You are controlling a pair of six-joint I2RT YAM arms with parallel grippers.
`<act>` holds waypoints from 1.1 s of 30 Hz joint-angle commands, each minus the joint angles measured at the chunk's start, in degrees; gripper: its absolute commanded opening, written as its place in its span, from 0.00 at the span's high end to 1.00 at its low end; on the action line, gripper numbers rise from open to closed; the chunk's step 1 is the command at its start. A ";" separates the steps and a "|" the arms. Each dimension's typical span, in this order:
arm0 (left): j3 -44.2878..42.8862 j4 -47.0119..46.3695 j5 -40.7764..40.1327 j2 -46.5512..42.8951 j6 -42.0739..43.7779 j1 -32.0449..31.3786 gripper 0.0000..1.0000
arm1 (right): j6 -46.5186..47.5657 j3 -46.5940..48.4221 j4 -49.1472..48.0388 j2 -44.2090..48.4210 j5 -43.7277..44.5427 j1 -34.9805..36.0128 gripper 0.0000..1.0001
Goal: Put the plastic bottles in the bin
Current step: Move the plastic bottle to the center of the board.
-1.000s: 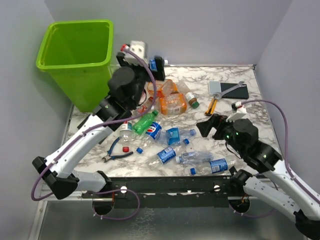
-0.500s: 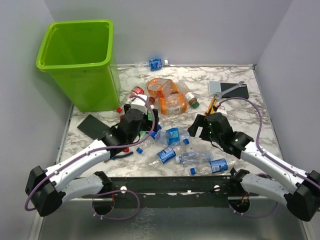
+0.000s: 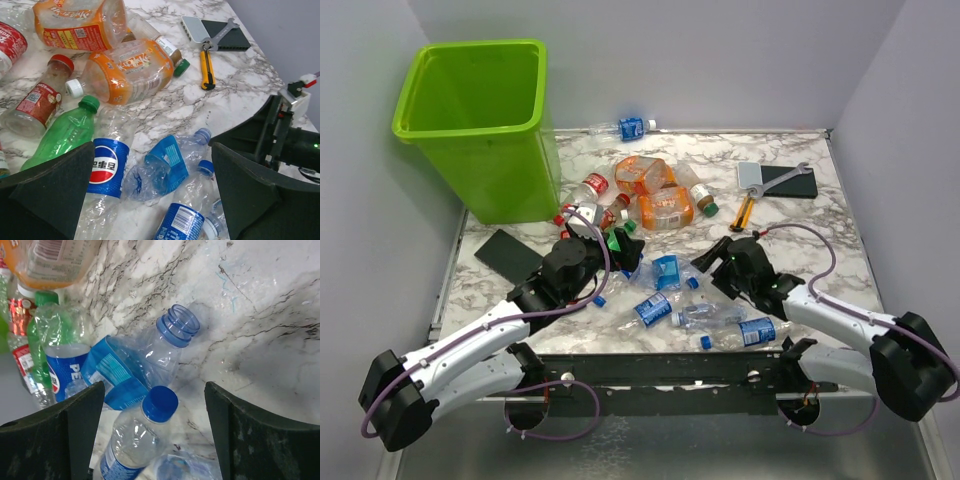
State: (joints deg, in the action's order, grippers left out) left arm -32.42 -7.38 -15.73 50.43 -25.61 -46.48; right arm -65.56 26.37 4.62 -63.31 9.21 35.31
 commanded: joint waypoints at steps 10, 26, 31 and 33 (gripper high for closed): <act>0.59 -2.05 2.98 -0.54 -0.32 0.17 0.01 | -17.55 0.92 -10.24 -13.97 4.89 -0.36 0.27; -0.80 0.04 2.14 2.42 0.02 0.17 0.01 | 0.12 -0.04 0.60 -2.58 9.90 -11.51 0.57; -1.05 -0.01 2.90 2.89 -0.31 0.21 0.01 | 11.48 3.36 7.33 2.38 6.22 -19.02 0.42; -1.14 -0.03 3.35 2.98 -0.43 0.16 0.01 | 13.44 4.99 9.93 3.21 3.25 -19.74 0.22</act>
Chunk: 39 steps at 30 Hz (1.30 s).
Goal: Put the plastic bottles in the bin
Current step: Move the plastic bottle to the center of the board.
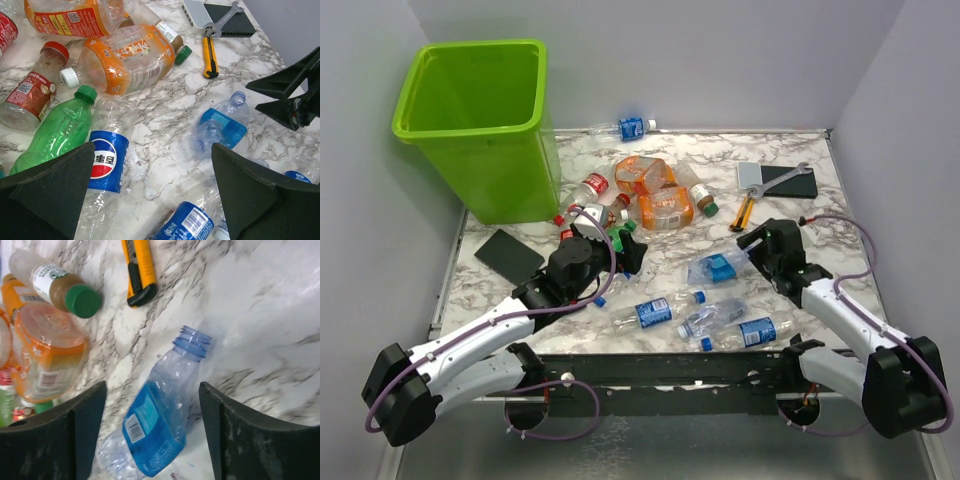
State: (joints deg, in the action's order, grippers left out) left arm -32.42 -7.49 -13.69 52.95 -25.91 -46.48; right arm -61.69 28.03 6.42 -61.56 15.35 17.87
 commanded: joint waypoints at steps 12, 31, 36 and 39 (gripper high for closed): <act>-0.76 -0.16 3.25 0.70 -1.06 0.16 0.01 | -5.02 -6.72 11.81 9.38 -11.19 -2.30 0.00; -0.48 0.26 3.57 0.58 -1.10 0.07 0.01 | -7.07 -8.50 -9.52 -12.27 -12.14 -2.35 0.33; -0.55 0.16 3.23 1.21 -0.97 0.08 0.01 | -3.91 -6.47 -7.53 -11.05 -10.67 -2.30 0.43; -0.70 -0.57 5.40 2.76 -0.72 0.07 0.01 | -2.01 -5.57 -4.28 -8.38 -10.08 -2.31 0.39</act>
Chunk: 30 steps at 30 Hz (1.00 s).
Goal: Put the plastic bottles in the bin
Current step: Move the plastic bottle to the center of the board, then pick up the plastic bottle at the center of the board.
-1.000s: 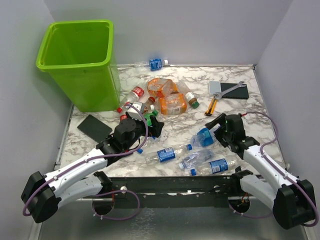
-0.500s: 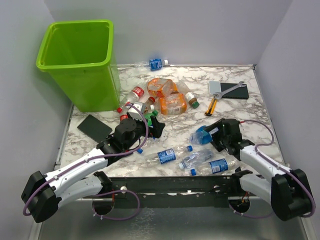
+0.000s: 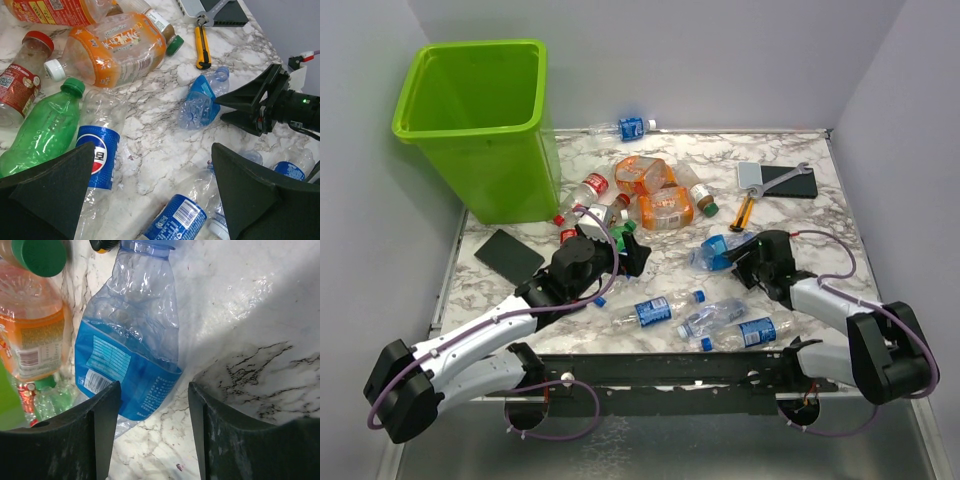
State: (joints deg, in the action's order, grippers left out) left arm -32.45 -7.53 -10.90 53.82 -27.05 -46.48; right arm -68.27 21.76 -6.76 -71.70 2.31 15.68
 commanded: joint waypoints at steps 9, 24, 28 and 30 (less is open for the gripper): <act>-14.19 2.19 13.55 23.02 2.57 -3.09 0.01 | 5.15 -1.48 14.77 13.68 2.01 -0.14 0.06; -39.05 11.77 6.56 55.85 5.98 -6.59 0.03 | 9.97 -1.58 24.66 30.50 0.50 -0.31 0.04; -41.69 12.36 4.48 59.31 5.76 -6.82 0.19 | 10.76 -1.03 26.65 33.74 0.08 -0.30 0.04; -42.32 12.34 4.09 60.01 5.32 -6.87 0.30 | 10.87 -0.90 27.27 35.09 -0.18 -0.29 0.04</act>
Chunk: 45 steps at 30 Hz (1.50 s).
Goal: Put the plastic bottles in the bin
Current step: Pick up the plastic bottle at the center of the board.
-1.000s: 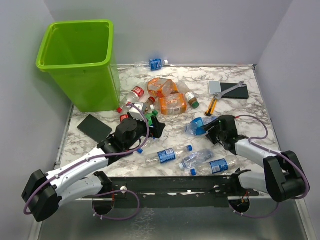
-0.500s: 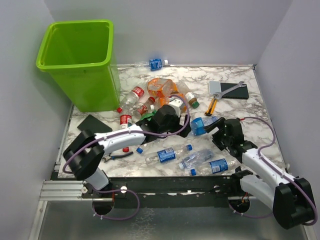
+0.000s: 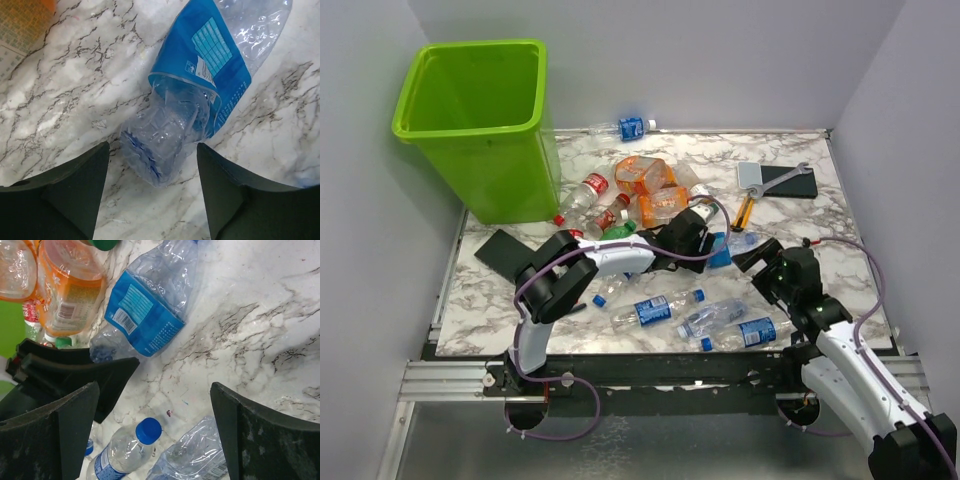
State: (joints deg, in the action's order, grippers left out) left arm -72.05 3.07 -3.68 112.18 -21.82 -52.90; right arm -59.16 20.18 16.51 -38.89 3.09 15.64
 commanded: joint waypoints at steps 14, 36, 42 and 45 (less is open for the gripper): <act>7.33 -8.95 -3.99 -5.52 -5.32 -0.57 0.89 | 6.91 4.20 4.31 6.03 -0.91 -0.27 0.02; 27.33 -37.60 -2.91 -33.75 -35.56 -0.27 1.00 | 13.84 8.55 -34.25 4.12 -22.05 -0.26 0.04; 28.48 -42.13 0.07 -34.86 -37.21 -0.79 1.00 | 10.26 9.81 -44.77 -3.19 -24.66 -0.17 0.14; 29.23 -44.31 0.29 -35.61 -37.76 -1.04 1.00 | 9.61 11.48 -45.77 -7.77 -25.80 -0.10 0.23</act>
State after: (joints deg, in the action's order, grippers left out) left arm -44.38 -34.87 -5.72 79.05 -57.06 -53.21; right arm -47.37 29.10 -22.87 -42.17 -19.40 15.64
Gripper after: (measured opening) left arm 0.407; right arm 0.811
